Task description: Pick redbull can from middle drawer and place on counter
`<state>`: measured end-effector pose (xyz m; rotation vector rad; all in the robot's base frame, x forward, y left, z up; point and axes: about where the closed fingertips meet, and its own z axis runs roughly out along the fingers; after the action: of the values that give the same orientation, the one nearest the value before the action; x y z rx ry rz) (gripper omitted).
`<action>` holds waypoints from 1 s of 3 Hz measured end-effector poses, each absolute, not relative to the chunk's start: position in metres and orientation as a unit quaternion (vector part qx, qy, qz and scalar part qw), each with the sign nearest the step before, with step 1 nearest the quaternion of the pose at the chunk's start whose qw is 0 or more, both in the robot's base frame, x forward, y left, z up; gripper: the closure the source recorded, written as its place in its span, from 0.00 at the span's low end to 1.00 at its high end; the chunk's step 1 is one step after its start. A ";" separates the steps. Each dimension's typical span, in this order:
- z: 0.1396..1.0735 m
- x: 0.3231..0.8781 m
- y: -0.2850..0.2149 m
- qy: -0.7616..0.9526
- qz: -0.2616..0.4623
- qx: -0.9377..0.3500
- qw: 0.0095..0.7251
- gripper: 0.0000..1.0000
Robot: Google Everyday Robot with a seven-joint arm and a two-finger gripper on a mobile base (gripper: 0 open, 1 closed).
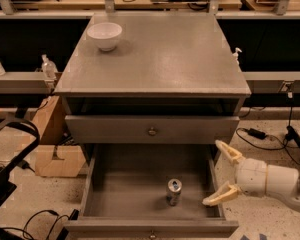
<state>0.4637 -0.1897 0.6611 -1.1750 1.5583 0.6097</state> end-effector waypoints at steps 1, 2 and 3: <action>0.598 0.485 -0.182 0.657 0.266 -0.491 0.507 0.00; 0.551 0.503 -0.173 0.658 0.272 -0.498 0.496 0.00; 0.514 0.513 -0.161 0.659 0.272 -0.505 0.487 0.00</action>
Offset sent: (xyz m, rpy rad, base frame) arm 0.0641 0.0244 -0.1692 -0.0313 0.0728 0.0533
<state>0.5129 -0.1612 0.5136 -1.2283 1.6024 0.6627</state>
